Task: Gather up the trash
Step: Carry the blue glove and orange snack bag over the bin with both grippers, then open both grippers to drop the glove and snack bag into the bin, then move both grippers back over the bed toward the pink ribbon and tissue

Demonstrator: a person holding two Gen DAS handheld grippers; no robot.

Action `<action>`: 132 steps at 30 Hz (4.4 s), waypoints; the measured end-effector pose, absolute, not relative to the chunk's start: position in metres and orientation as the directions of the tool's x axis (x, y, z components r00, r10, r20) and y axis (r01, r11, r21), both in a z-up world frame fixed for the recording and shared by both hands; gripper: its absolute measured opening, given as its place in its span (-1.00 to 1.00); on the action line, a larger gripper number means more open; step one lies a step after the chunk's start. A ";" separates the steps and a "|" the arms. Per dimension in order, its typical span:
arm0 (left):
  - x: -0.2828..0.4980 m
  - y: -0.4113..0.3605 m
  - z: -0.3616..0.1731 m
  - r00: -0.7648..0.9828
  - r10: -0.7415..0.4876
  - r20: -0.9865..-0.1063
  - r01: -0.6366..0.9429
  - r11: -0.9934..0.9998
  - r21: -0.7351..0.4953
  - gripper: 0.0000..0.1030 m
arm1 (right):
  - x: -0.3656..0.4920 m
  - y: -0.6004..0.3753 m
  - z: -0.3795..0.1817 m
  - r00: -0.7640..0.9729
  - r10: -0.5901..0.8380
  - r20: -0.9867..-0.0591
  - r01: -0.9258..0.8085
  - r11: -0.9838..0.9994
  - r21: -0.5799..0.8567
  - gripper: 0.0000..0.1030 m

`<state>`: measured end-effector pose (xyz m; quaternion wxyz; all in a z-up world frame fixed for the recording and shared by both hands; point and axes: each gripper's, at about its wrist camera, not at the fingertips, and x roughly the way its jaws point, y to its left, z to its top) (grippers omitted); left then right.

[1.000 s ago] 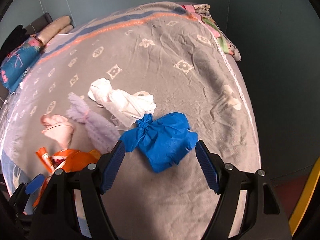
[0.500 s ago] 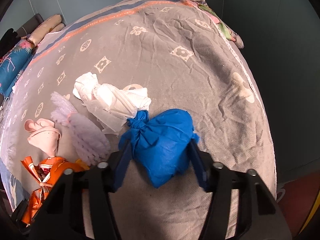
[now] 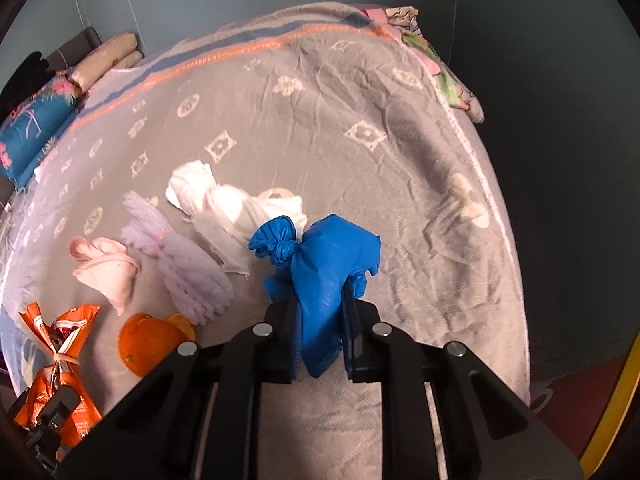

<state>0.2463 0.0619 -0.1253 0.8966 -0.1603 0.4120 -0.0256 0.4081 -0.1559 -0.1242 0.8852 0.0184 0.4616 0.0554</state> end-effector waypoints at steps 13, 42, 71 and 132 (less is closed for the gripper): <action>0.207 0.082 -0.087 0.709 -0.117 -0.695 -0.097 0.960 -0.261 -0.36 | 0.355 -0.165 -0.062 0.616 0.195 -0.763 -0.133 0.981 0.143 -0.70; 0.163 0.013 0.001 0.795 -0.202 -0.572 0.080 0.970 -0.230 -0.36 | 0.206 -0.252 0.024 0.689 0.252 -0.679 -0.163 0.968 0.193 -0.70; 0.185 -0.154 0.030 0.716 -0.423 -0.555 0.391 0.902 -0.183 -0.34 | 0.150 -0.394 0.043 0.781 0.106 -0.615 0.067 0.966 0.250 -0.69; 0.255 -0.058 -0.022 0.735 -0.272 -0.621 0.151 0.958 -0.242 0.65 | 0.236 -0.343 0.027 0.771 0.144 -0.620 0.034 0.963 0.266 0.19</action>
